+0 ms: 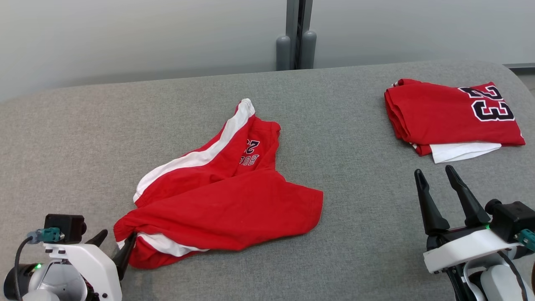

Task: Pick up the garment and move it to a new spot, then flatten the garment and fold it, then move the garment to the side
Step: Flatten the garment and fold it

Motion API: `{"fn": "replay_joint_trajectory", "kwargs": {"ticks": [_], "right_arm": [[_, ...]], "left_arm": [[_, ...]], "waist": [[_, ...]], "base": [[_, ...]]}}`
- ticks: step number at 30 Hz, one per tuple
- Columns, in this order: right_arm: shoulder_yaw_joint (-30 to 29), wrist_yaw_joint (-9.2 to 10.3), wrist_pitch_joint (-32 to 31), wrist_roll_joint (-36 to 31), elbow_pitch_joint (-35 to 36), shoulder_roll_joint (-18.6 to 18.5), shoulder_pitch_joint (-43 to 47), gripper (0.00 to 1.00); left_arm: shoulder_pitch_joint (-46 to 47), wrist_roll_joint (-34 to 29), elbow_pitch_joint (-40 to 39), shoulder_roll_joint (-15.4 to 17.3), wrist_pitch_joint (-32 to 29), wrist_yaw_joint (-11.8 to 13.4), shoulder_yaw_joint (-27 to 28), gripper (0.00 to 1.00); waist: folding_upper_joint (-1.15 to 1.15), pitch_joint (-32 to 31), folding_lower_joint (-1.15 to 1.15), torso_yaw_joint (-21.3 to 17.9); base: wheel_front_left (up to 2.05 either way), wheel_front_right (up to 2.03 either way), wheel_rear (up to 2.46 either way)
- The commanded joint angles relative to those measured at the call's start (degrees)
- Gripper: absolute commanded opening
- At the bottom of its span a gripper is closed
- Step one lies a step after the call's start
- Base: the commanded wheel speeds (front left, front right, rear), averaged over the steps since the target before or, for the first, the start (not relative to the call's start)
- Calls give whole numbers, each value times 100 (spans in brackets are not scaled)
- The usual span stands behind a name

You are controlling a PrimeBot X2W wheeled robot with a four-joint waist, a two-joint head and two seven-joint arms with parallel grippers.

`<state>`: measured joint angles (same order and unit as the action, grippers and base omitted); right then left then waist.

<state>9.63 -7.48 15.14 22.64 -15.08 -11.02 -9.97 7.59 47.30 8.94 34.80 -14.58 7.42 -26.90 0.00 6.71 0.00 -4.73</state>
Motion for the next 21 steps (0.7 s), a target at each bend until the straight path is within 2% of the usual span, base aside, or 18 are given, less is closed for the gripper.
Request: {"fn": "replay_joint_trajectory", "kwargs": {"ticks": [1, 5, 10, 15, 18, 21], "right_arm": [[-18, -4, 5, 7, 8, -39, 31, 100], [-48, -4, 5, -27, 71, -62, 56, 100], [-127, -4, 5, -102, 340, -11, 82, 100], [-210, -4, 5, -209, 591, 70, 101, 100], [-245, -4, 5, -263, 665, 96, 120, 100], [-275, -4, 5, -306, 731, 121, 149, 100]], "left_arm": [[102, -41, -56, 39, 22, 28, 28, 100], [47, -233, -528, 193, 233, 186, 118, 100], [-112, -601, -1142, 192, 913, 599, 369, 100], [-250, -887, -1415, -36, 1715, 894, 532, 100], [-292, -1059, -1397, -262, 2299, 970, 543, 100], [-384, -1134, -1246, -527, 2747, 937, 564, 100]], "waist": [[0, -15, 0, 13], [0, -49, 0, 85], [0, -16, 0, 189], [0, 0, 0, 254], [0, -7, 0, 264], [0, -34, 0, 259]], "base": [[0, 0, 0], [0, 0, 0], [0, 0, 0], [0, 0, 0], [0, 0, 0], [0, 0, 0]]}}
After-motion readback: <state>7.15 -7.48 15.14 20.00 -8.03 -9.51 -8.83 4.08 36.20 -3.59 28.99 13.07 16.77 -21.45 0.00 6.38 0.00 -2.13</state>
